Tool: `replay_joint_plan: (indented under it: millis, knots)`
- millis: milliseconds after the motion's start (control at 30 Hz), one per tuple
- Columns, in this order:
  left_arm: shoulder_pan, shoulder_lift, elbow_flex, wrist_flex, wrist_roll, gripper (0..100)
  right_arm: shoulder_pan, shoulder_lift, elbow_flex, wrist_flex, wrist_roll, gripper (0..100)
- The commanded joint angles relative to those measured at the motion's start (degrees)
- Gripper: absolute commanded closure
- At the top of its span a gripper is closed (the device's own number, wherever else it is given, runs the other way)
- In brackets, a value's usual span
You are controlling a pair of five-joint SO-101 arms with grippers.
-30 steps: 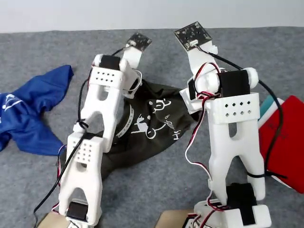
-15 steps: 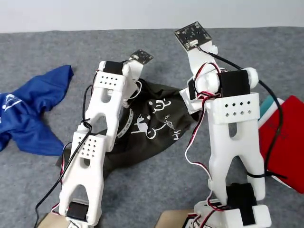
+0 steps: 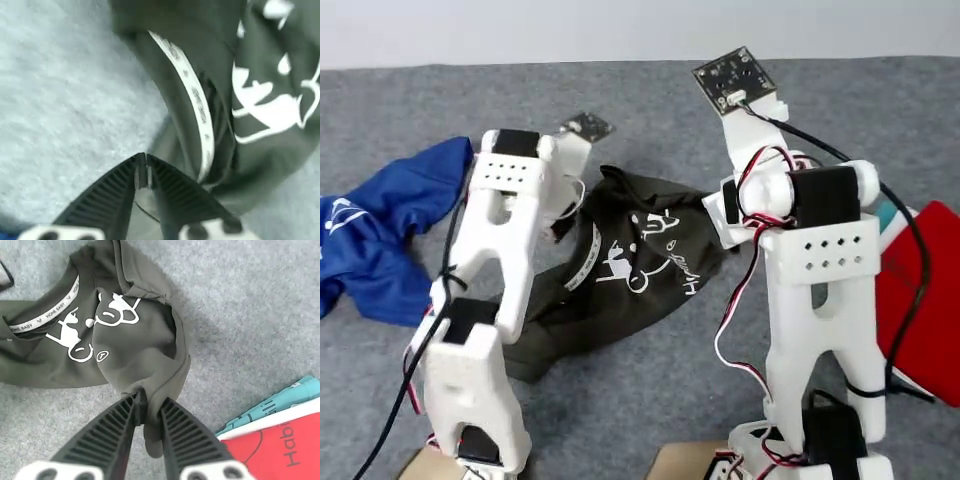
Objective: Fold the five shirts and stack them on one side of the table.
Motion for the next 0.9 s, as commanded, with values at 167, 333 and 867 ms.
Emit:
replay_joint_plan:
  millis: [167, 333, 867]
  knots:
    - [1.14, -1.76, -0.31, -16.26, 13.19, 76, 0.22, -2.07, -0.18, 1.98, 0.44, 98.9]
    - [4.31, 7.74, -6.81, -21.01, 14.51, 75, 0.22, -2.07, -0.18, 1.98, 0.44, 98.9]
    - [5.19, 47.21, -60.97, 7.74, 8.62, 94, 0.22, -2.07, -0.26, 1.98, 0.44, 98.9]
